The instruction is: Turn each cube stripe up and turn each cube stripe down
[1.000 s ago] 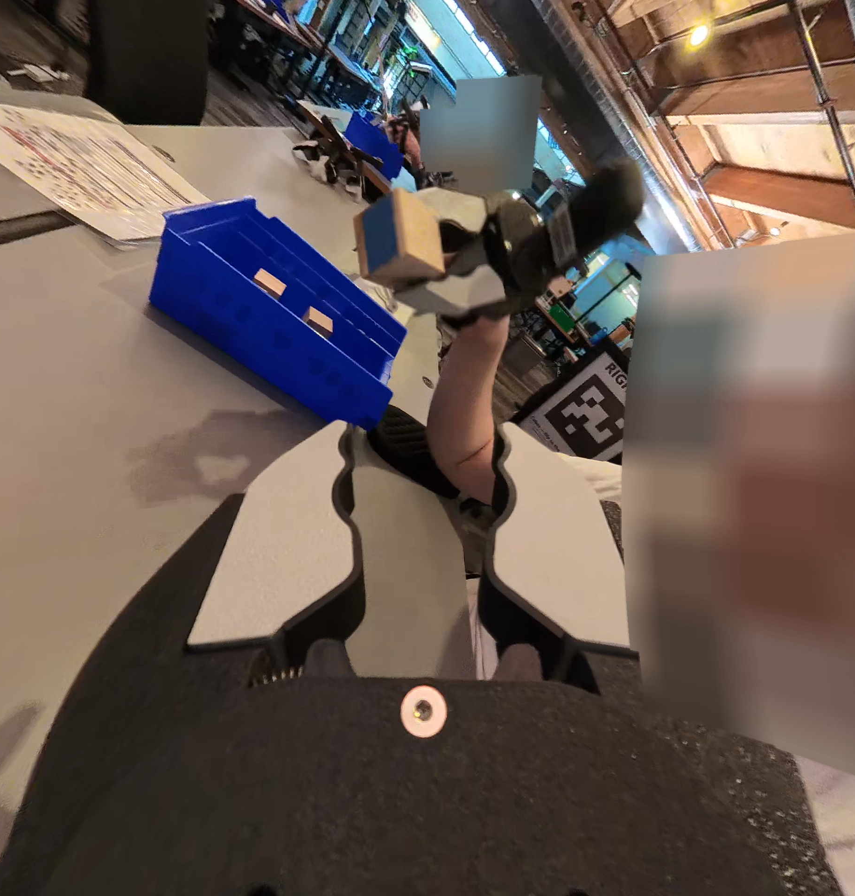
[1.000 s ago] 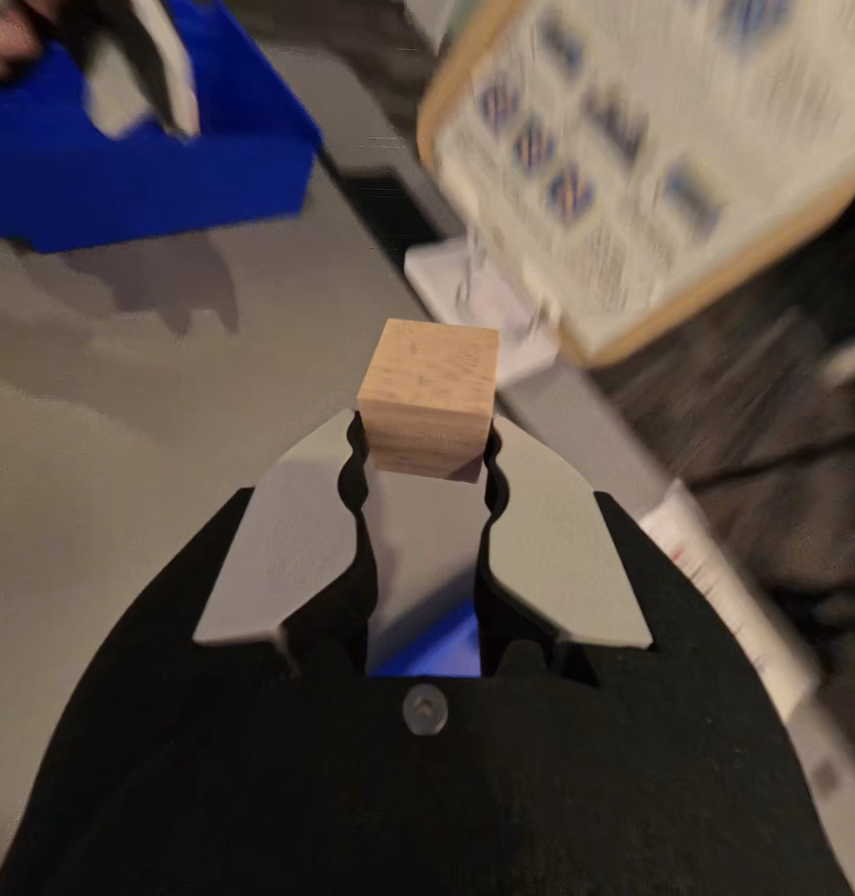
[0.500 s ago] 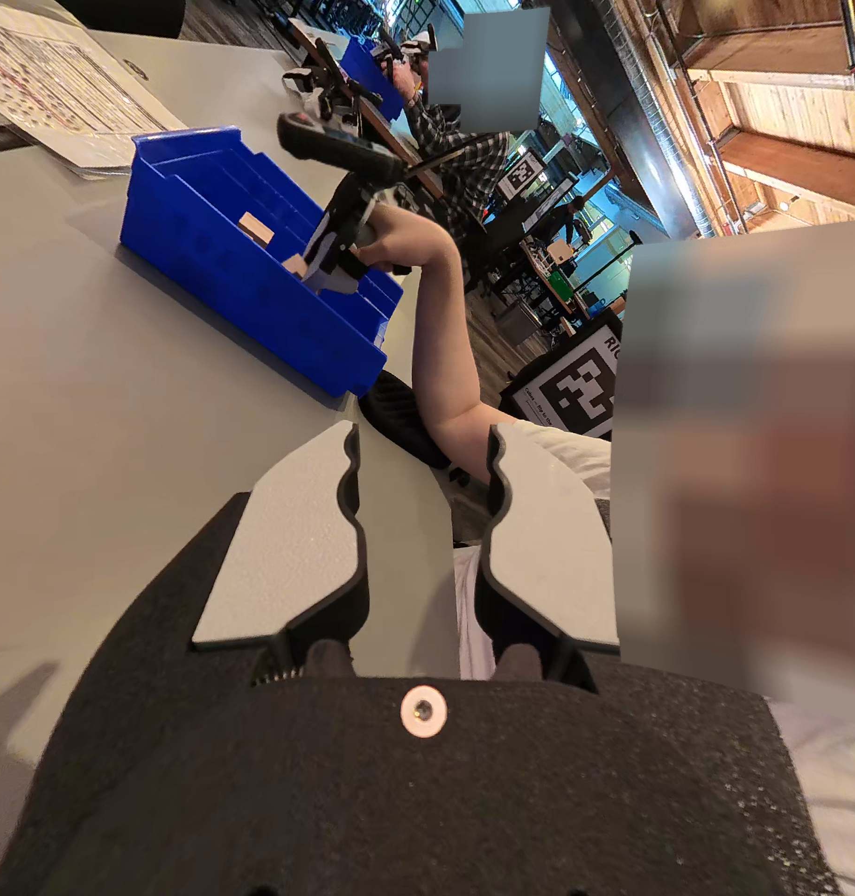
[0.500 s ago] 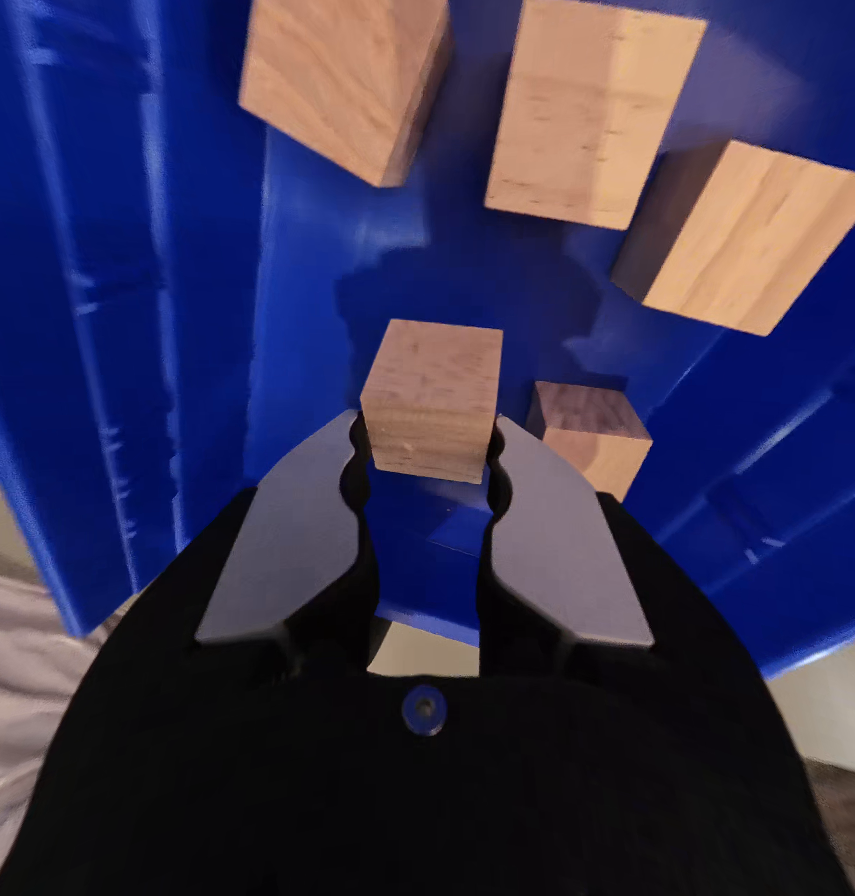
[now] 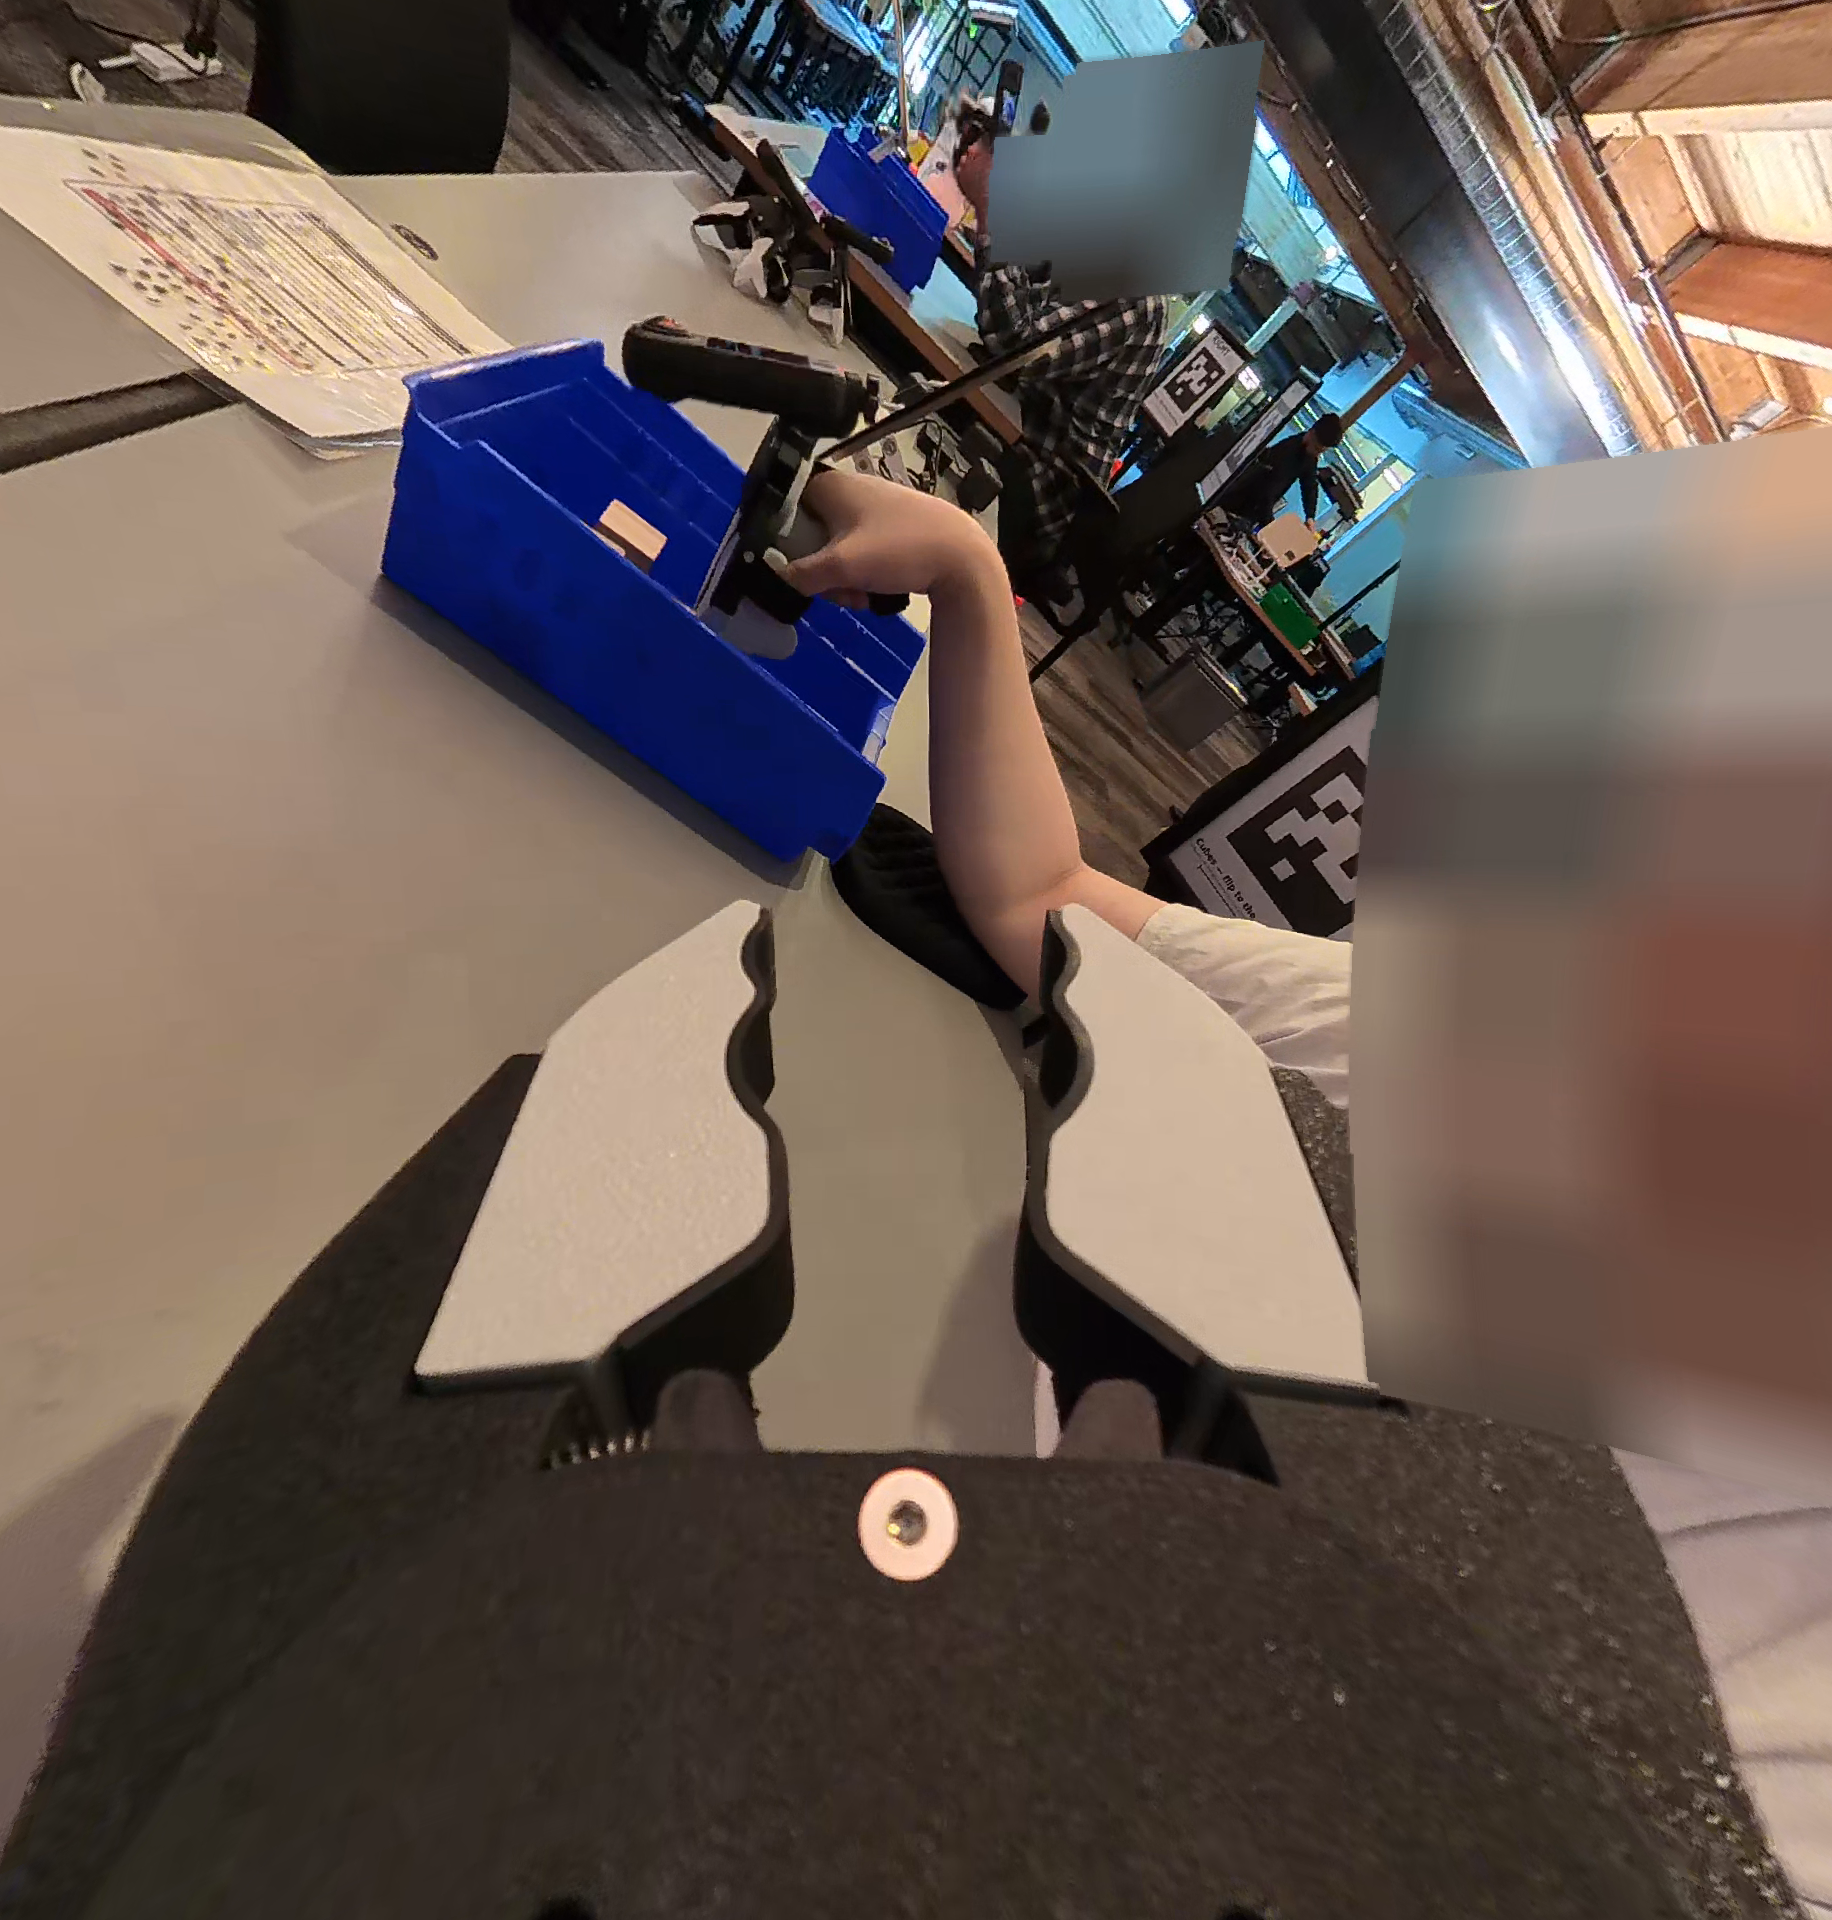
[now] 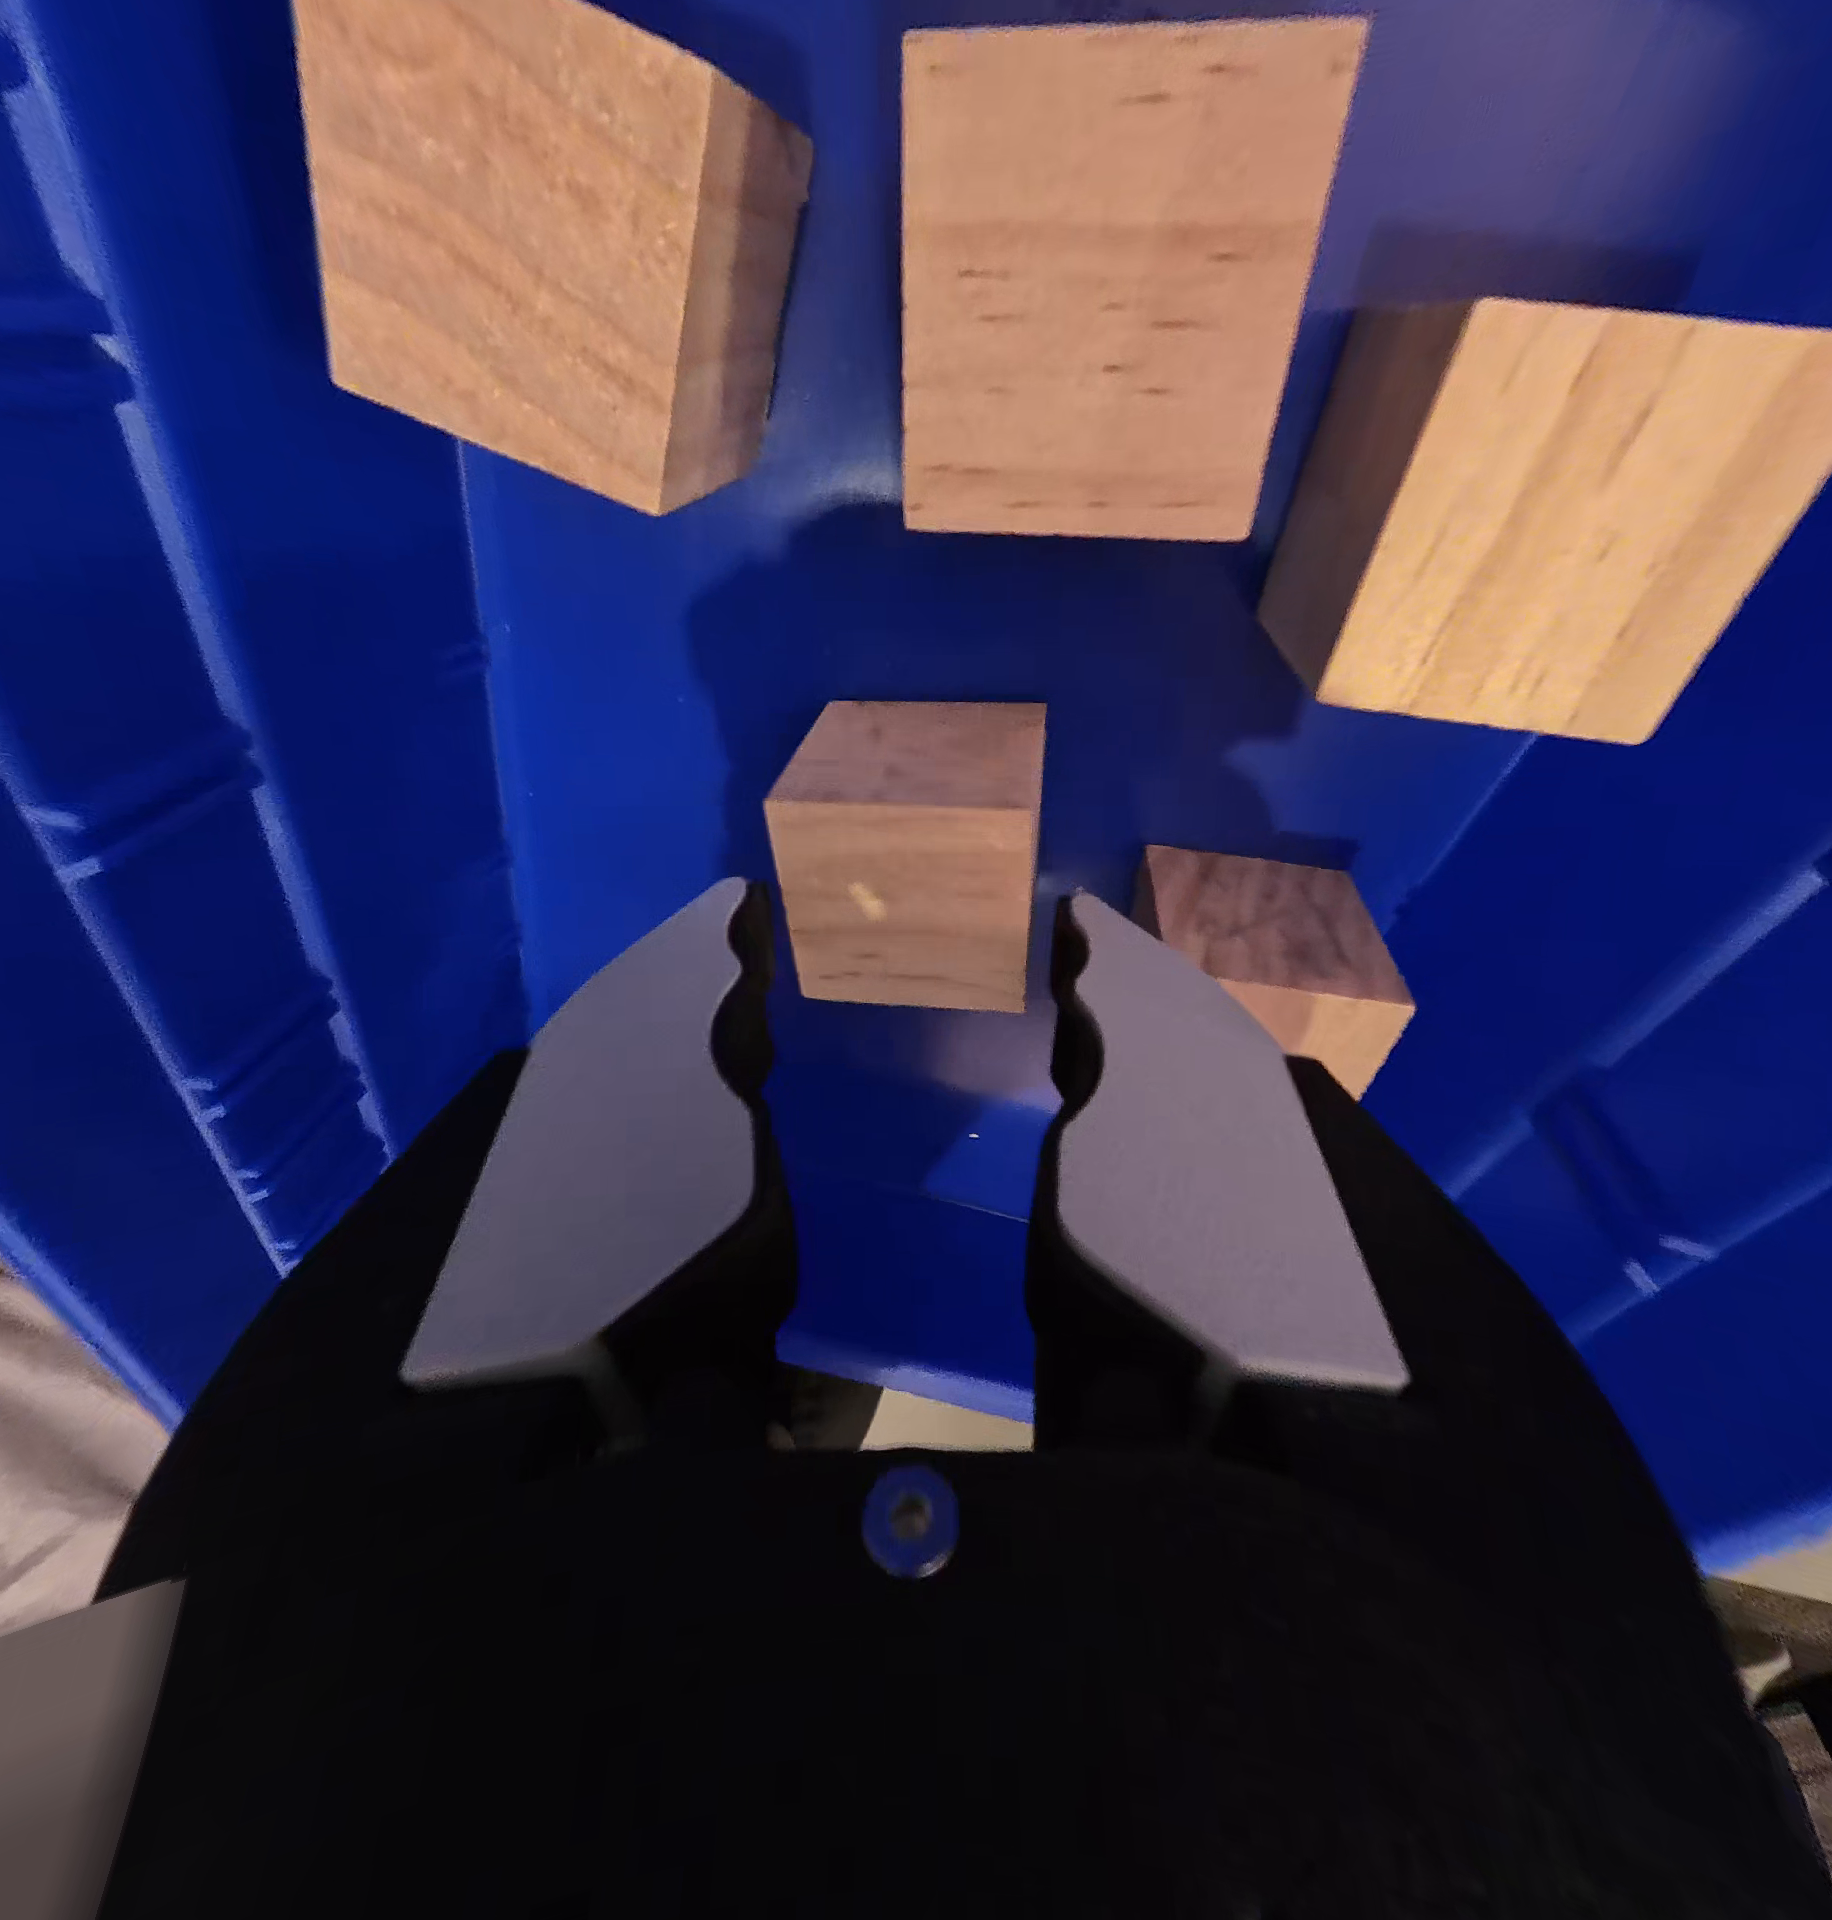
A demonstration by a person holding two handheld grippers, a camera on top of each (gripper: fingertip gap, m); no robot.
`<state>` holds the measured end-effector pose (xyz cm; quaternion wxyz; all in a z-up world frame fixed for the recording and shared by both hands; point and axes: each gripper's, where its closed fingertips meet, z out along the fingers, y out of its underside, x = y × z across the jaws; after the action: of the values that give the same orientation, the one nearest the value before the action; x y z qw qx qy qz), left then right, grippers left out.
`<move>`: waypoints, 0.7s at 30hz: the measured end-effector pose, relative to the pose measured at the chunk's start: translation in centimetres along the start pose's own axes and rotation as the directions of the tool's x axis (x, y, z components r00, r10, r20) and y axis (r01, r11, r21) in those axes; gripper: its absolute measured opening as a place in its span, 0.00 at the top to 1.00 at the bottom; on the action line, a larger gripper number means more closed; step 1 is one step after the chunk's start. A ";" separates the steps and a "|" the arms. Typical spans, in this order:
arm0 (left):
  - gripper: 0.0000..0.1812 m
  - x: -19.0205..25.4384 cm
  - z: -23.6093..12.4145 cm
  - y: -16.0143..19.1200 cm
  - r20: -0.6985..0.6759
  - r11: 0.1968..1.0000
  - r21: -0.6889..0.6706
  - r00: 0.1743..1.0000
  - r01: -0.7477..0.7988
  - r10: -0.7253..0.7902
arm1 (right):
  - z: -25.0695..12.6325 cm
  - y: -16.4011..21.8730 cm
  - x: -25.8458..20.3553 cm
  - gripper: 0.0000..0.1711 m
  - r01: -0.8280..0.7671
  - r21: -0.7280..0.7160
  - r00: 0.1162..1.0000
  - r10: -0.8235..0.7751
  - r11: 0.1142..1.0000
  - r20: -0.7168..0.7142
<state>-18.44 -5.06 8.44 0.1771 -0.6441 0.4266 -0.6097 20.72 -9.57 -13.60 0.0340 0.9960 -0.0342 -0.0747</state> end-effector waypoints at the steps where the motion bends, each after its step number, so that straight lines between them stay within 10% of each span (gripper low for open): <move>1: 0.73 0.3 -0.3 -0.2 0.001 1.000 0.008 1.000 -0.009 0.009 | -0.4 -0.1 0.0 0.69 0.005 0.018 1.000 -0.005 1.000 -0.011; 8: 0.73 0.0 -8.3 -3.0 0.347 0.960 0.113 0.915 -0.257 0.204 | -7.2 -1.9 -2.2 0.68 0.150 0.321 0.986 -0.116 0.935 -0.122; 13: 0.73 -4.3 -17.5 -2.4 0.841 0.877 -0.109 0.427 -0.467 0.332 | -14.3 -3.6 -6.3 0.70 0.375 0.590 0.924 -0.240 0.715 -0.297; 17: 0.74 -10.4 -22.4 1.7 0.944 0.968 -0.199 0.235 -0.152 0.231 | -17.2 -3.7 -9.1 0.71 0.456 0.671 0.889 -0.269 0.585 -0.370; 21: 0.75 -16.6 -24.6 5.8 0.974 0.981 -0.084 0.221 0.176 0.044 | -17.3 -3.2 -10.2 0.72 0.504 0.647 0.862 -0.287 0.572 -0.418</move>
<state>-41.58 11.55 -1.66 0.3202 -0.9135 0.2475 -0.0423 13.51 -4.53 4.77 -0.3847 0.9043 0.1692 0.0745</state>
